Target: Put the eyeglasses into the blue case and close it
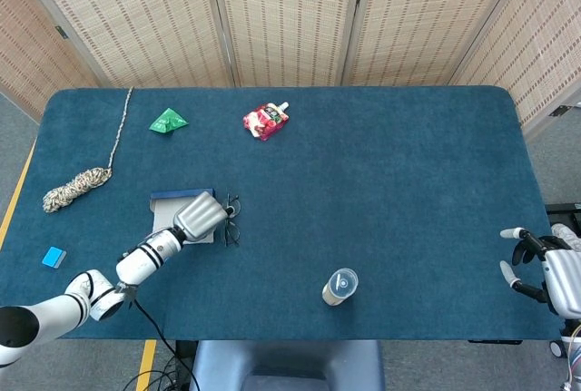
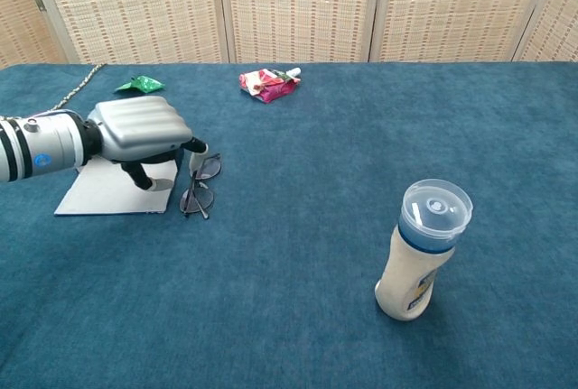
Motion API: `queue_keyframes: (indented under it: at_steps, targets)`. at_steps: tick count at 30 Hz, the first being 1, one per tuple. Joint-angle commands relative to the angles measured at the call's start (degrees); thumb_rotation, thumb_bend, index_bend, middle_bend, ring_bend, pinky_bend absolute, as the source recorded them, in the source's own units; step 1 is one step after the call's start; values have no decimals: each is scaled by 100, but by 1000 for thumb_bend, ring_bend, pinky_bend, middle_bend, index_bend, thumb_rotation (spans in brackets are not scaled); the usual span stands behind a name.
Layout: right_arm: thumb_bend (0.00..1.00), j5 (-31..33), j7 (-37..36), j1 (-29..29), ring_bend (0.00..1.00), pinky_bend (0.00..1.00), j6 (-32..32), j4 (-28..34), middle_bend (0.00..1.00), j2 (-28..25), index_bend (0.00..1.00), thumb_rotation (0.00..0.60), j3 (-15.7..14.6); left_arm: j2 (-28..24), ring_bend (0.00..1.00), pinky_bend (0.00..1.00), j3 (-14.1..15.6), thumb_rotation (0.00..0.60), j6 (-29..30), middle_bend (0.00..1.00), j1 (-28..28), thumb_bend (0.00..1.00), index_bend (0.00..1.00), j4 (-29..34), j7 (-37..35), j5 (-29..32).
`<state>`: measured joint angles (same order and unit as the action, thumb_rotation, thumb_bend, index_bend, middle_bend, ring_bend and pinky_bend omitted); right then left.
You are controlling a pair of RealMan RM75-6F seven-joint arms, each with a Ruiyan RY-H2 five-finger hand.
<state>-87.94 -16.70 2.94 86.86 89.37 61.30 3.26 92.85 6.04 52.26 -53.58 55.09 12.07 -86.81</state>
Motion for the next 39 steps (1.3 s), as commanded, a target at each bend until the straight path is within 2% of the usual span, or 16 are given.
queue_keyframes:
  at_steps: [1, 19, 32, 39]
  targets:
    - [345, -5, 8, 5, 594, 352, -7, 5, 624, -1, 333, 600, -1, 36, 867, 872, -34, 600, -33, 917, 19, 381, 414, -30, -5, -17]
    - [345, 31, 45, -26, 595, 352, 0, 32, 625, -27, 333, 600, 3, 226, 867, 872, -308, 600, 102, 917, 35, 380, 410, -158, -288, -282]
    - [345, 38, 47, -36, 595, 352, -1, 26, 625, -25, 333, 600, 6, 525, 867, 872, -368, 600, -98, 917, -48, 380, 407, -385, -251, -391]
    - [345, 61, 52, -65, 595, 351, 20, 28, 625, -34, 333, 600, 6, 618, 867, 872, -408, 600, -226, 918, -74, 380, 444, -562, -227, -369]
